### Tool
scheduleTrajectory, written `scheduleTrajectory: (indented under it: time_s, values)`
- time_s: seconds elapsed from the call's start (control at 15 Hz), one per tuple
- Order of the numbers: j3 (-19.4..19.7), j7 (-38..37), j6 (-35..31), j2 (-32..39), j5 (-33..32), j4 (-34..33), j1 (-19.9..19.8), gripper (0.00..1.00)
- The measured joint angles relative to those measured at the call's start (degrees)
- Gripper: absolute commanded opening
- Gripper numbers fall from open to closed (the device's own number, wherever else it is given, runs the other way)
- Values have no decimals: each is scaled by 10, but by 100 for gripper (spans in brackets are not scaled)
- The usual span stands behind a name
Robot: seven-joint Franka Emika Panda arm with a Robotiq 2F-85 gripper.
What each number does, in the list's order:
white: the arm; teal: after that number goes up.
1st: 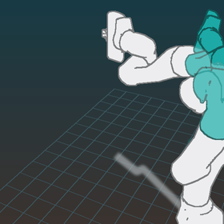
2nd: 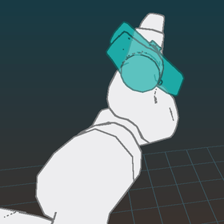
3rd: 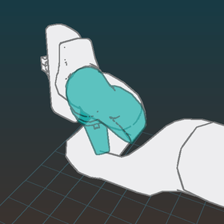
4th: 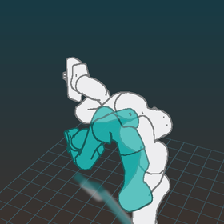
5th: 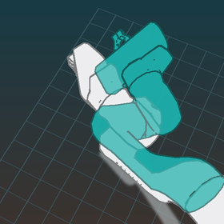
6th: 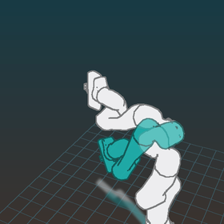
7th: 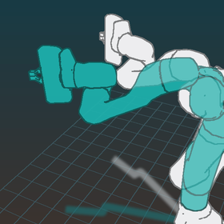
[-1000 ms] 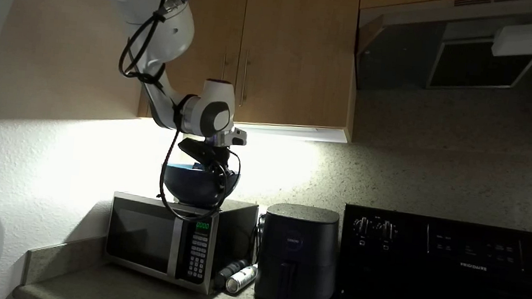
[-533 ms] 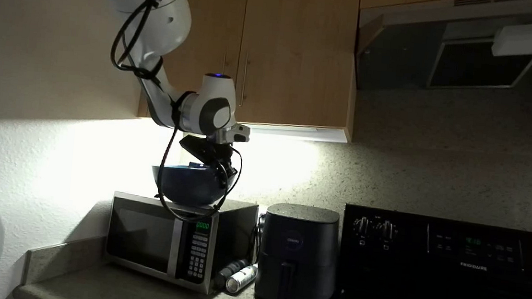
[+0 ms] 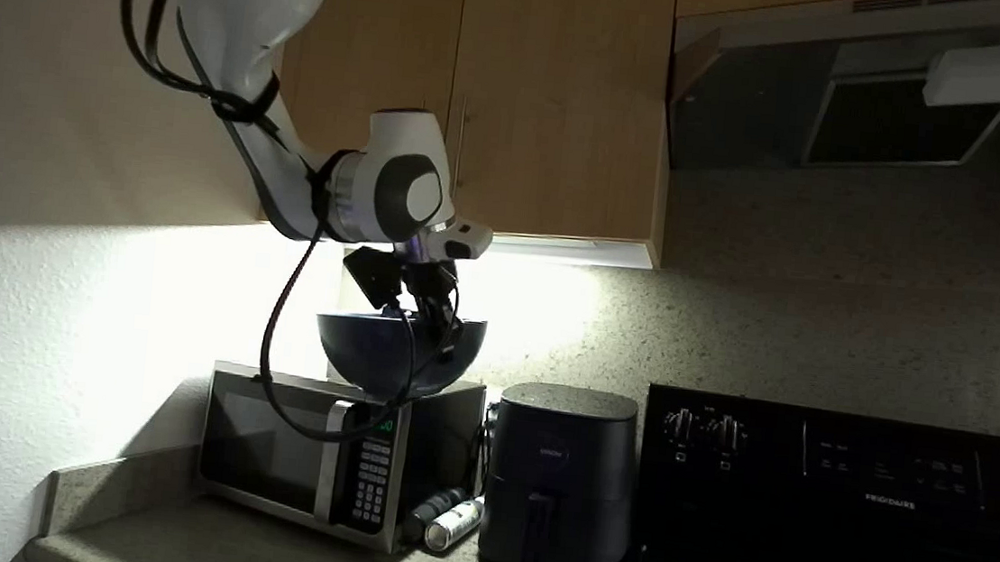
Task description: Move the bowl to the top of the air fryer
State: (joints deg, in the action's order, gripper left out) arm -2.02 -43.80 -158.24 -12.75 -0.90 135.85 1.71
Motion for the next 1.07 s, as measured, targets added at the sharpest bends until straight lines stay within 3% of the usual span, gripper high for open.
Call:
scheduleTrajectory:
  time_s: [0.13,0.33,0.4,0.6,1.07]
  values:
    - [-4,-29,3,-34,5,35,-27,8]
    - [4,-17,10,-63,54,67,-29,8]
    - [4,-17,10,-66,57,70,-27,2]
    - [-5,-19,13,-61,55,73,-33,2]
    - [-85,-217,-25,11,-88,1,-174,2]
